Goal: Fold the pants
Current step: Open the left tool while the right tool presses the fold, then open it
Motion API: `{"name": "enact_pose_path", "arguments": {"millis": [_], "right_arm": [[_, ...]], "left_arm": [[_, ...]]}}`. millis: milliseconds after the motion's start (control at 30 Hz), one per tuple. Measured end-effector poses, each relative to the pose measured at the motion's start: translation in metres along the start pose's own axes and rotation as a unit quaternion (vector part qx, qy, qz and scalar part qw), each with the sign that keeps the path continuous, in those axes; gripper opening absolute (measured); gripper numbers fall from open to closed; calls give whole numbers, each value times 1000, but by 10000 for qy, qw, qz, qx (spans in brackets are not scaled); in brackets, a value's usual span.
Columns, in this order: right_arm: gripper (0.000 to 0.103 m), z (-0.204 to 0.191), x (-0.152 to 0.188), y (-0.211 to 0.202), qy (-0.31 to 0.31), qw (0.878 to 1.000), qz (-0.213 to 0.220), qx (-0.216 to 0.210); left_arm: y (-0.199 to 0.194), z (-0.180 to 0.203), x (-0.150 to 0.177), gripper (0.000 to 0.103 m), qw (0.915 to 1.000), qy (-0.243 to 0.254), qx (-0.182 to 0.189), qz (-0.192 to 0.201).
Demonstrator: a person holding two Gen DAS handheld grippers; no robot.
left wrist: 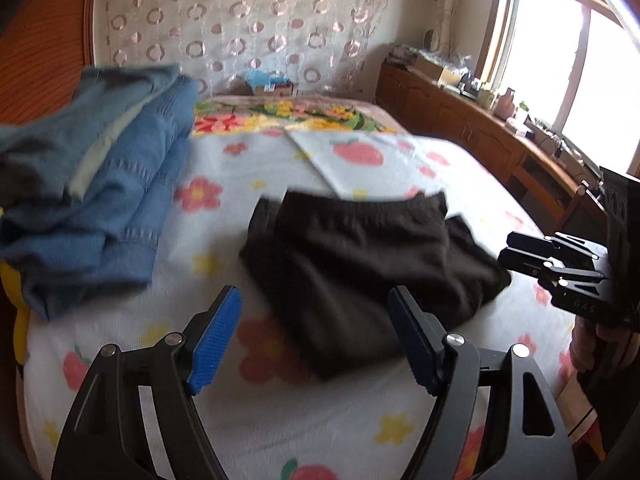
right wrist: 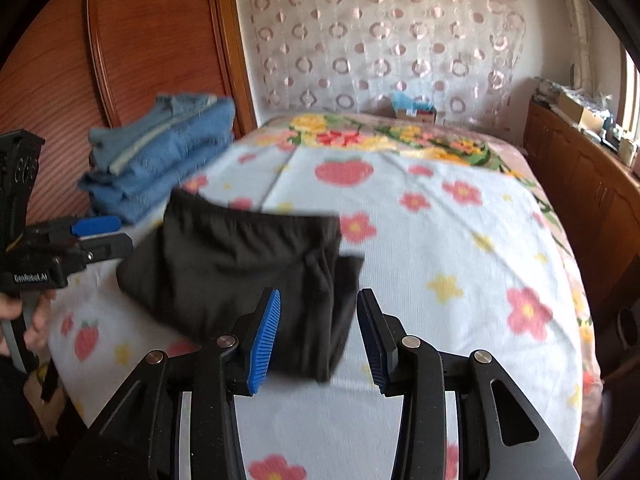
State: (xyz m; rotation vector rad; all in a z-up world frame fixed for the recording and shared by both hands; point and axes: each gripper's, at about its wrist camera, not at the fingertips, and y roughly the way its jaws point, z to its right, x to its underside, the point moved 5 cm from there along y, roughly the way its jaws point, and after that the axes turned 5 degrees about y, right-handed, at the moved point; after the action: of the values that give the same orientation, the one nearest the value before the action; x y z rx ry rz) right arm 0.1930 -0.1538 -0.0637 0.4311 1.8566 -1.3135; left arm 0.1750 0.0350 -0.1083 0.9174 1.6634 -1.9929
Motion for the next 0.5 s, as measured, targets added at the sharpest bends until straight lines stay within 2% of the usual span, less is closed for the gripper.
{"name": "enact_pose_path", "arguments": {"millis": [67,167,200,267,300,333,367,433,500], "right_arm": [[41,3,5,4,20,9999,-134,-35],[41,7,6,11,128,9993,-325,-139],[36,7,4,12,169,9990,-366,-194],[29,8,5,13,220,9983,-441,-322],[17,8,5,13,215,9981,-461,-351],[6,7,5,12,164,9982,-446,-376],[5,6,2,8,115,9987,-337,-362],[4,8,-4,-3,72,9997,18,-254],[4,12,-9,-21,111,9993,338,-91]], "left_arm": [[3,-1,7,76,10000,10,25,-79],[9,2,16,67,9997,52,135,-216],[9,4,17,62,9996,61,165,-216],[8,8,17,60,9994,89,262,-191],[9,11,16,54,9993,110,312,-184],[9,13,16,53,9991,132,350,-179],[9,14,15,53,9991,155,363,-164],[8,16,13,47,9992,175,341,-131],[4,16,11,47,9993,137,332,-103]]}}
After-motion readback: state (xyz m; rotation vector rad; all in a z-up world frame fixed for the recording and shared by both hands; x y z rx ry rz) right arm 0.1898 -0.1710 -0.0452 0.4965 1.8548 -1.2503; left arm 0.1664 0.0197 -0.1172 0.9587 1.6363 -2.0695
